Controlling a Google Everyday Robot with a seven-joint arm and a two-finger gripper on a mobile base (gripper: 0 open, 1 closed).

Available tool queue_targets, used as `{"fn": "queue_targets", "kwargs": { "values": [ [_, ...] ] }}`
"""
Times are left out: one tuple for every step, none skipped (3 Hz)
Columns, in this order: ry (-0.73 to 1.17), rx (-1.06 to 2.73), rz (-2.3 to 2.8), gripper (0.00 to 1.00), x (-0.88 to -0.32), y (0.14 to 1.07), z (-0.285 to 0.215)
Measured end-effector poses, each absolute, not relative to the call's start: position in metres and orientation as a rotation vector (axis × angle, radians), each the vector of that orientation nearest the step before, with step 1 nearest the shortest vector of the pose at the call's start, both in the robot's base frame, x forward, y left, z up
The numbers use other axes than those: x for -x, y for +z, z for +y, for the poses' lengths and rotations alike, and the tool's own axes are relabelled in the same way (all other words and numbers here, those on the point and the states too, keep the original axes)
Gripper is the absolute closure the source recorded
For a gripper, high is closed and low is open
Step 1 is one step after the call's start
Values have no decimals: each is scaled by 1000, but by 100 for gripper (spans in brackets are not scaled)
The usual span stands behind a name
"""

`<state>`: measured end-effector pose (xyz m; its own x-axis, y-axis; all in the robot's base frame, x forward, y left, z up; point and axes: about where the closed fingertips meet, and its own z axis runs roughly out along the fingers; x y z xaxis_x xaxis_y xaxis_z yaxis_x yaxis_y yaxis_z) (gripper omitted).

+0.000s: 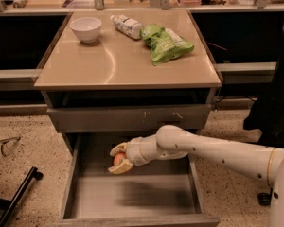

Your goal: Pick apple from middle drawer and place on counter

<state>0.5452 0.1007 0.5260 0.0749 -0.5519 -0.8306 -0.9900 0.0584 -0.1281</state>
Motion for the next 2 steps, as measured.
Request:
{"fn": "queue_targets", "kwargs": {
  "values": [
    [726, 1591, 1574, 100, -545, 526, 101],
    [681, 1615, 1561, 100, -548, 565, 109]
  ]
}}
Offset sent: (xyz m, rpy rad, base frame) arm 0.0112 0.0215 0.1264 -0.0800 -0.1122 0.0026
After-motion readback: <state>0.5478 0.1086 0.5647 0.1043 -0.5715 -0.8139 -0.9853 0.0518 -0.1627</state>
